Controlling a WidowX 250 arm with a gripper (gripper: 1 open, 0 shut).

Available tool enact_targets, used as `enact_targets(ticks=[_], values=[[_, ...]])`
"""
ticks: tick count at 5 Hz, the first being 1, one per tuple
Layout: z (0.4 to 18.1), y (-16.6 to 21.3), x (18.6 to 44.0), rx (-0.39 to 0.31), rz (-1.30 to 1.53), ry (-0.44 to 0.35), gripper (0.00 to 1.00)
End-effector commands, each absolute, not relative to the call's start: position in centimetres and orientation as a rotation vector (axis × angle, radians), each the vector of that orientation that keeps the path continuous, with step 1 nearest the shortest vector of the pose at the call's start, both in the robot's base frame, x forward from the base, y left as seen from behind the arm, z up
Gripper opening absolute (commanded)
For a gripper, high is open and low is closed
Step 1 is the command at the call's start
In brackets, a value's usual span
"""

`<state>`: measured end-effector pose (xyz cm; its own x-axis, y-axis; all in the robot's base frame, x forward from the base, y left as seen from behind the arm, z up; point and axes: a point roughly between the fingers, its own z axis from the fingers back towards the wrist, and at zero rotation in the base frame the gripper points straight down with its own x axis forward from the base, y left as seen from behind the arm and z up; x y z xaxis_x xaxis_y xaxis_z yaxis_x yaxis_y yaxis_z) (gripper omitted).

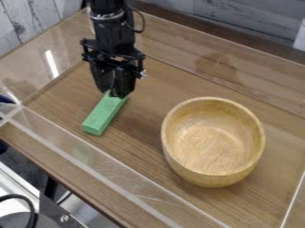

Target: Put the green block in the brown bowl

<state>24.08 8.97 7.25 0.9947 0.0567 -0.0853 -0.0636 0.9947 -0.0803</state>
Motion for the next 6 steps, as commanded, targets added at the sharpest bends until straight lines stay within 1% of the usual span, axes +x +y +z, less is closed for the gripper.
enact_targets(ticks=[1, 4, 6], values=[[7.8, 9.4, 24.5, -0.067, 0.063, 0.056, 1.00], [5.4, 10.9, 24.2, -0.036, 0.097, 0.082, 1.00], [3.9, 11.5, 24.0, -0.029, 0.121, 0.103, 1.00]])
